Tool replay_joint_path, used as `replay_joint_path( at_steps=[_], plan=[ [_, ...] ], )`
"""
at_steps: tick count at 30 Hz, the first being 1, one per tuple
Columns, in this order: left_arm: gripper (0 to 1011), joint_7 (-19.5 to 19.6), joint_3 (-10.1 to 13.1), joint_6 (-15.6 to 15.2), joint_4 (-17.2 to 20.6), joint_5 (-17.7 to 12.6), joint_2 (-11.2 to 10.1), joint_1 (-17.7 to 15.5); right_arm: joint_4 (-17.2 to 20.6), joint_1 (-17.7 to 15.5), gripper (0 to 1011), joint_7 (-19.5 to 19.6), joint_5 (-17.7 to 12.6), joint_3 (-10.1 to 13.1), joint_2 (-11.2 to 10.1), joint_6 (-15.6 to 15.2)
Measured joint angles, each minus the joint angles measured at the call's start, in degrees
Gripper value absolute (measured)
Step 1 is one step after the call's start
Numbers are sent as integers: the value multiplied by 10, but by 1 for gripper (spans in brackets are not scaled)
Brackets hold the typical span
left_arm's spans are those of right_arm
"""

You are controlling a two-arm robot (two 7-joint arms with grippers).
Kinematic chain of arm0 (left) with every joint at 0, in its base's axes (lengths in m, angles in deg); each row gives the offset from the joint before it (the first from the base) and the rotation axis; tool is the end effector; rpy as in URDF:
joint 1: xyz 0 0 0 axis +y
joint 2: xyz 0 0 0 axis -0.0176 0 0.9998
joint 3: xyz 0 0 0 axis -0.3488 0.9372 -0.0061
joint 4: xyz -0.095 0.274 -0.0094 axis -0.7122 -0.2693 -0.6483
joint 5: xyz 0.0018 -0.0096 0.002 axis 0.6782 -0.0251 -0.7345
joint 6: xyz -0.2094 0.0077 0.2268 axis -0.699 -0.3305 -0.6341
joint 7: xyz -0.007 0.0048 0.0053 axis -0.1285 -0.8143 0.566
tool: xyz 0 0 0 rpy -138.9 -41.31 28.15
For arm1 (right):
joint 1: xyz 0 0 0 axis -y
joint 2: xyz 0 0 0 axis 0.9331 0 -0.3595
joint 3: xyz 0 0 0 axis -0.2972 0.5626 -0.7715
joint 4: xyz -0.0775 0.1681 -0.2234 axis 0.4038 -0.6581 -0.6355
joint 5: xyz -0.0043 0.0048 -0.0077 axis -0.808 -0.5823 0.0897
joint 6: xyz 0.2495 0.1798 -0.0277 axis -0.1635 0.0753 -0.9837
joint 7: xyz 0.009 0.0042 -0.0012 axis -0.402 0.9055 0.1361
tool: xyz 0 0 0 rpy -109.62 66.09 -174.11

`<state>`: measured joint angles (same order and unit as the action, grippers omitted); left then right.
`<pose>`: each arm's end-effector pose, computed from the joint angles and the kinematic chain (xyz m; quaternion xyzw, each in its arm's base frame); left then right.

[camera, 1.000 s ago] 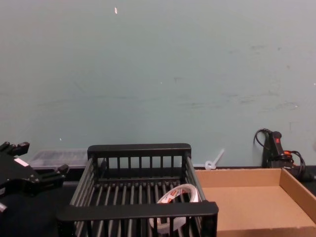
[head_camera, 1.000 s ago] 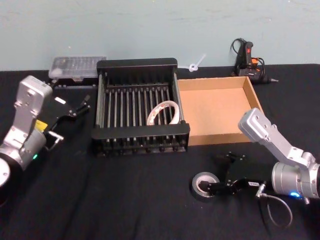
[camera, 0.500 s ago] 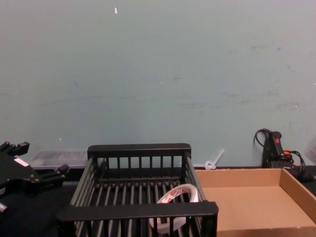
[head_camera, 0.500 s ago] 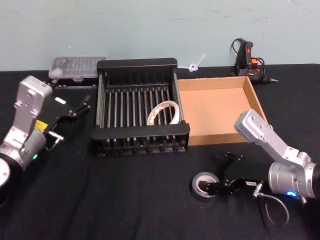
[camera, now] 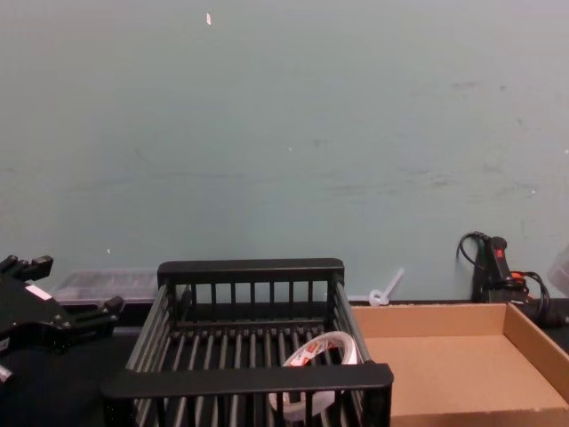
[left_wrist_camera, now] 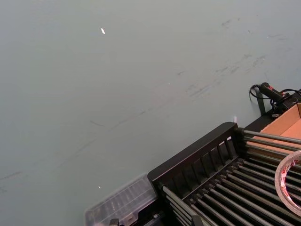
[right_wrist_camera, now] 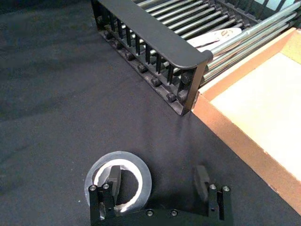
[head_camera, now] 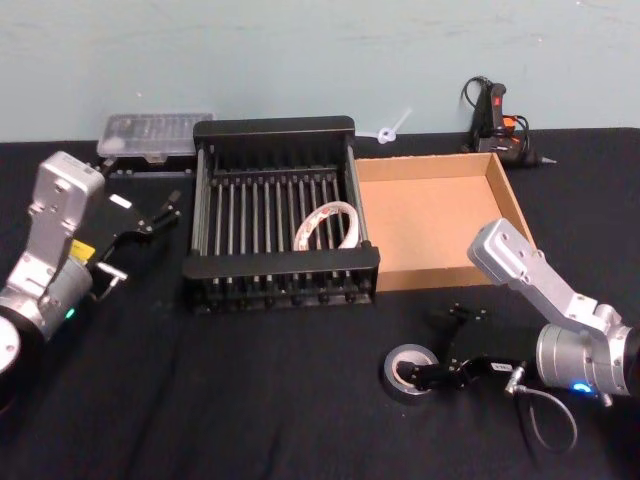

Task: Pick up the white tape and place it into the black box , Pick up the silver tape and place it into the brown box.

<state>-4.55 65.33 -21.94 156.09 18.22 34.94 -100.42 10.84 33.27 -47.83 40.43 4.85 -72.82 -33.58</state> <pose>0.3581 0.0827 -0.3023 0.1415 -0.1324 0.5800 0.7912 0.3421 -0.0448 -0.2736 -0.2990 0.0700 -0.2834 0.9085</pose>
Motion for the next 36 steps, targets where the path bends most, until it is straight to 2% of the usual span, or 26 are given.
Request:
replay_joint_path(
  at_steps=[11, 15, 24, 28, 36],
  plan=[
    [1001, 0, 0, 0, 0, 0, 0, 0, 0, 0, 1002, 0, 0, 0, -1, 0],
    [1001, 0, 0, 0, 0, 0, 0, 0, 0, 0, 953, 0, -1, 0, -1, 0],
    [1001, 0, 0, 0, 0, 0, 0, 0, 0, 0, 734, 0, -2, 0, -1, 0],
    [1002, 0, 0, 0, 0, 0, 0, 0, 0, 0, 570, 0, -2, 0, -1, 0],
    [1001, 0, 0, 0, 0, 0, 0, 0, 0, 0, 332, 0, -1, 0, -1, 0]
  ],
)
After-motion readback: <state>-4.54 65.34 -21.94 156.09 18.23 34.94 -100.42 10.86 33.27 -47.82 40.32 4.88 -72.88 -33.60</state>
